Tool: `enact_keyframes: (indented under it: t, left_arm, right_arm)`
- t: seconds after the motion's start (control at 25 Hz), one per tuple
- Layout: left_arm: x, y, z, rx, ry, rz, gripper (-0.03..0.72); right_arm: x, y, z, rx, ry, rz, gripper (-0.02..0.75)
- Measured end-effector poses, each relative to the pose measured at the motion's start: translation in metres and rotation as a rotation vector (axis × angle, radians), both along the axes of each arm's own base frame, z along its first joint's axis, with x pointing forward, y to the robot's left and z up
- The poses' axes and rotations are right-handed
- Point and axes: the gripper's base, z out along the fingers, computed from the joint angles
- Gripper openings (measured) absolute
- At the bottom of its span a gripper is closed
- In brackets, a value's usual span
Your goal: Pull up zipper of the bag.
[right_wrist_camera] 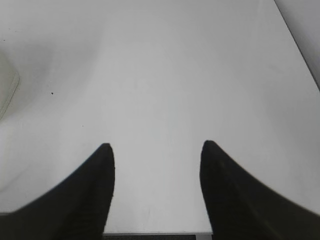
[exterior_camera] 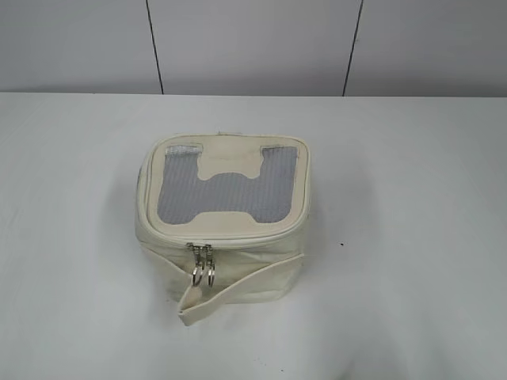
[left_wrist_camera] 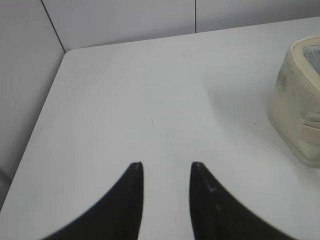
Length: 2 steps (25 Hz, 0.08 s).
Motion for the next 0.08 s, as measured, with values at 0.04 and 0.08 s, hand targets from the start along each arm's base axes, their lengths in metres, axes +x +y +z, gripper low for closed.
enact_keyframes:
  t: [0.04, 0.08]
  left_arm:
    - [0.0000, 0.0000, 0.0000, 0.000, 0.000, 0.000, 0.251]
    - [0.0000, 0.0000, 0.0000, 0.000, 0.000, 0.000, 0.250]
  right_arm:
    - [0.0000, 0.0000, 0.0000, 0.000, 0.000, 0.000, 0.435]
    - [0.0000, 0.0000, 0.0000, 0.000, 0.000, 0.000, 0.435]
